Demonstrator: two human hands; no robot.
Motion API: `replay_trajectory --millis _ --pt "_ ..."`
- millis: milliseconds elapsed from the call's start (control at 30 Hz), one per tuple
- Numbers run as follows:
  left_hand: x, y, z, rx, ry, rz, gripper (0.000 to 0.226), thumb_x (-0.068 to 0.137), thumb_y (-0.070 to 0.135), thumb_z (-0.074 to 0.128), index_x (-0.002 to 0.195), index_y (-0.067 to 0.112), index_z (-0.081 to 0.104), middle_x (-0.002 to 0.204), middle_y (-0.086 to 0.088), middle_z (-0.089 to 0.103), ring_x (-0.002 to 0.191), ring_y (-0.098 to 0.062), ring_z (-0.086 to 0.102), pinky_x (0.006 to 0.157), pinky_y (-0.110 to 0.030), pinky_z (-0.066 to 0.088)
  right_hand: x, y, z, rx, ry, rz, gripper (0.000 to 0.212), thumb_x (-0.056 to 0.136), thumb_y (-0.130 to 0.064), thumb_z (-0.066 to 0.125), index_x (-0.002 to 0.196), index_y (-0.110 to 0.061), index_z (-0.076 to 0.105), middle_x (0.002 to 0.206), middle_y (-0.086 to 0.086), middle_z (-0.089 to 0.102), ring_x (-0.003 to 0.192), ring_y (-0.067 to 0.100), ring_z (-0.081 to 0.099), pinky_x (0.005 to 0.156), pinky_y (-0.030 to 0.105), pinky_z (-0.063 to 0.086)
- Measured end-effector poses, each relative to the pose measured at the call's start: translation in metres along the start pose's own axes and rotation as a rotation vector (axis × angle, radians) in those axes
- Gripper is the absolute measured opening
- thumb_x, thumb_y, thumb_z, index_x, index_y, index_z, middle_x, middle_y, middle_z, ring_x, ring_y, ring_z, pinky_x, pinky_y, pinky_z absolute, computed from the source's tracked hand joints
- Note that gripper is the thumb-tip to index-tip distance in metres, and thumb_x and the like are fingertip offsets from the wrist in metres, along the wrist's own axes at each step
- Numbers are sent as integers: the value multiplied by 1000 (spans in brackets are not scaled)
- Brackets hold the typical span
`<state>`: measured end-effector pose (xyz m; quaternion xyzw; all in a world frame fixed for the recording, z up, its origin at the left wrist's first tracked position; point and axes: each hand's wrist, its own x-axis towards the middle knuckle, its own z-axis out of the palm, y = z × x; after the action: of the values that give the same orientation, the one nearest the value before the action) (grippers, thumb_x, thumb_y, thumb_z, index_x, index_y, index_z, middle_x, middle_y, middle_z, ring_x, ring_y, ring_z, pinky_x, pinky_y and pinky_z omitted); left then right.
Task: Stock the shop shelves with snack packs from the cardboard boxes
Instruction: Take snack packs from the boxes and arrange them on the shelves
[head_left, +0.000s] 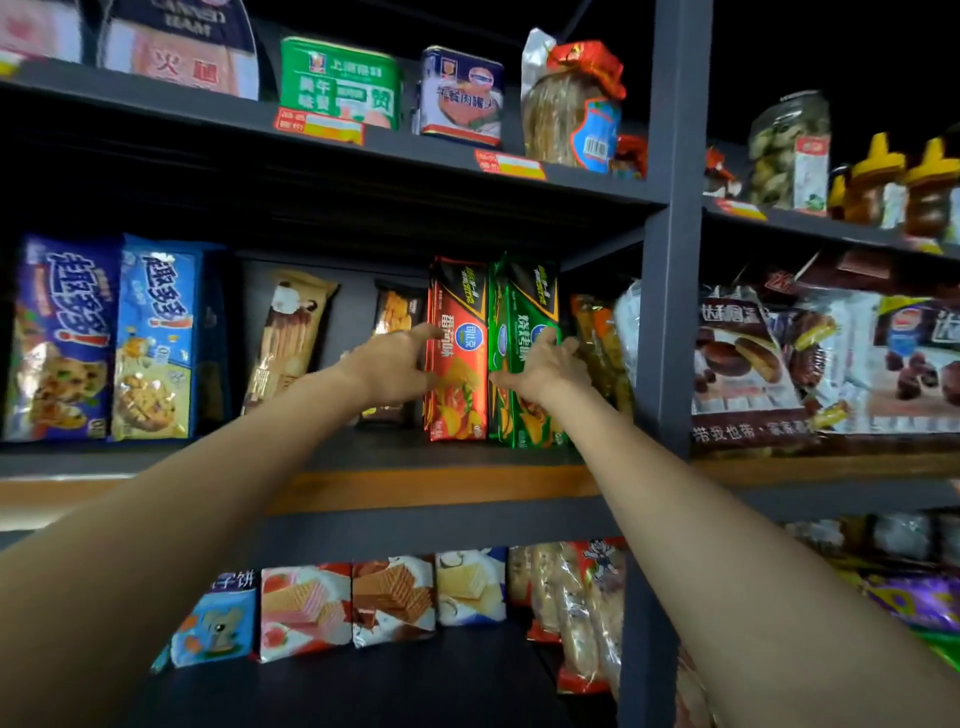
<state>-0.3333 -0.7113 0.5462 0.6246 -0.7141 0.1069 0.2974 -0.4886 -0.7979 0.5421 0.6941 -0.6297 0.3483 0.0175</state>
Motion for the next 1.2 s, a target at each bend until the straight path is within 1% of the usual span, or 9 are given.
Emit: replay_trajectory --millis 133,200,300,467,567,700,800,967,1200 --pt "-21 -6 -10 -5 181 -53 49 90 19 55 136 18 39 127 -11 55 108 -27 54 92 -38 46 -25 -11 -17 -30 170 -167 69 85 -32 66 139 -11 29 144 16 19 129 36 25 85 37 49" --pt "-46 -17 -19 -8 428 -26 40 88 17 53 127 11 48 122 -12 56 107 -28 56 91 -42 46 -47 -24 -20 58 308 -344 53 88 -28 61 132 -9 37 141 15 25 128 35 27 95 40 43" --pt "-111 -36 -35 -28 786 73 31 80 12 46 107 2 57 104 -17 57 94 -24 57 84 -29 42 -91 -57 -20 250 493 -626 32 86 -18 55 115 -6 50 128 17 38 116 34 38 94 36 32" --pt "-268 -102 -20 -11 847 -153 27 77 11 44 98 0 56 95 -10 52 86 -19 51 76 -24 37 -198 -148 18 639 549 -1002 22 77 -10 50 96 0 57 108 22 51 99 34 50 85 32 34" --pt "-383 -153 3 -30 668 -497 37 75 20 43 104 1 56 95 -5 50 85 -20 53 77 -27 39 -291 -201 76 777 247 -1215 21 77 -12 49 92 -1 57 106 21 51 101 31 47 89 36 37" --pt "-551 -211 11 11 302 -1003 40 80 21 44 115 4 55 109 -14 57 100 -34 57 80 -34 38 -425 -257 168 308 -654 -1458 32 88 -25 57 116 -9 52 121 13 44 115 29 42 96 36 37" --pt "-680 -240 -4 97 143 -1243 51 81 37 39 115 5 58 115 -14 58 105 -32 57 84 -37 43 -518 -289 222 74 -1038 -1536 42 92 -30 54 129 -13 44 128 13 41 118 32 44 94 36 39" --pt "-826 -272 -45 91 161 -1614 20 84 3 58 101 -7 64 102 -23 63 100 -35 59 80 -36 42 -625 -334 287 -59 -1267 -1502 46 95 -33 49 135 -14 38 138 12 35 128 30 37 100 38 35" --pt "-901 -323 -66 113 259 -1785 16 83 6 62 96 -1 68 101 -21 67 95 -34 63 82 -37 46 -714 -394 372 -126 -1437 -1415 44 94 -31 52 133 -13 39 136 12 36 128 31 35 98 40 37"
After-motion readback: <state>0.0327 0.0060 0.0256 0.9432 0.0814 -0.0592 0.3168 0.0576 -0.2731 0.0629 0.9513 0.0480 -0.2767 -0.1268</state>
